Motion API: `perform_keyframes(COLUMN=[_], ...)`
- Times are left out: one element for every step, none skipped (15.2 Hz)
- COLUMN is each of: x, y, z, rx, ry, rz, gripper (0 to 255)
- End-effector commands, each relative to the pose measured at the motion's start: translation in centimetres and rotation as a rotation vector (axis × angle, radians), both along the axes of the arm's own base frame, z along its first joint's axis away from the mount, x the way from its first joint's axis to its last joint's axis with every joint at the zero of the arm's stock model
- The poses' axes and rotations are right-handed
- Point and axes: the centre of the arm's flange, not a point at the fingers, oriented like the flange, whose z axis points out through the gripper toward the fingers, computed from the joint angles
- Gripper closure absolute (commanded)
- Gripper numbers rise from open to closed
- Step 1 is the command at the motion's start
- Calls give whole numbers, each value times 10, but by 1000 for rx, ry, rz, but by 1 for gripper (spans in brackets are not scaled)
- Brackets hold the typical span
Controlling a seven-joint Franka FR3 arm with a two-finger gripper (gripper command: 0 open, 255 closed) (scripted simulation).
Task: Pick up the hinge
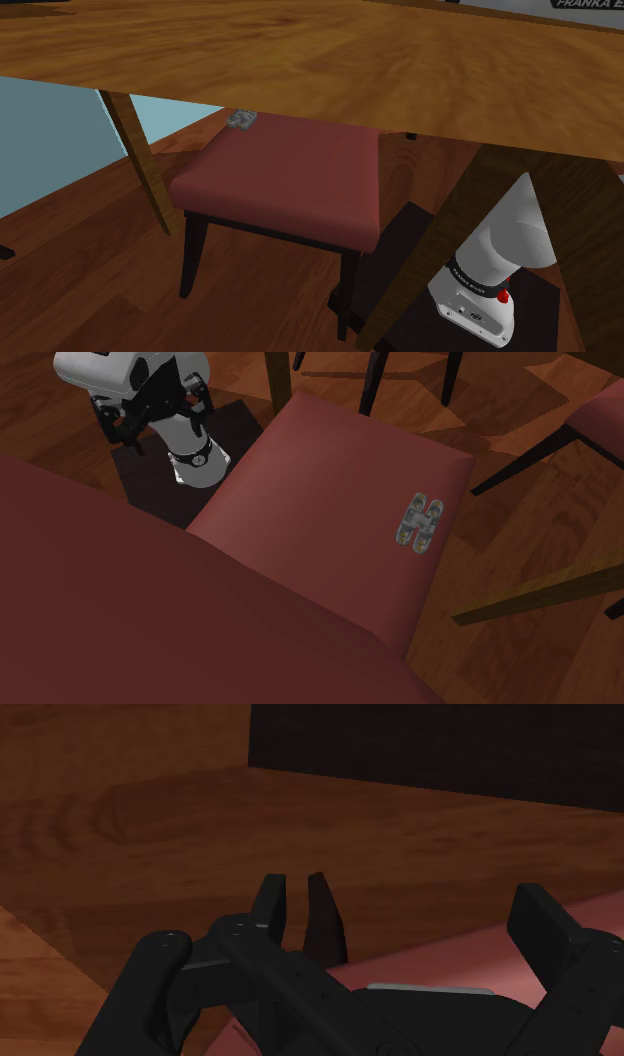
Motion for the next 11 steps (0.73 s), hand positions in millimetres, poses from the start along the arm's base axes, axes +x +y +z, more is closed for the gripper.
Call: perform_keyframes(x=[0, 5, 11, 17, 23, 30, 37, 44, 51, 59, 67], y=[0, 11, 21, 32, 42, 52, 62, 72, 82, 91, 100], z=[0, -1, -1, -2, -3, -3, -4, -4, -4, -4, -5], rx=[0, 3, 6, 9, 12, 15, 18, 21, 24, 28, 31], ry=[0, -6, -12, -18, -25, -31, -37, -43, -49, -55, -61], rz=[0, -30, -60, -89, -119, -149, -179, -208, -238, -268, -298], gripper=[0, 0, 0, 0, 0, 0, 0, 0, 0, 0, 0])
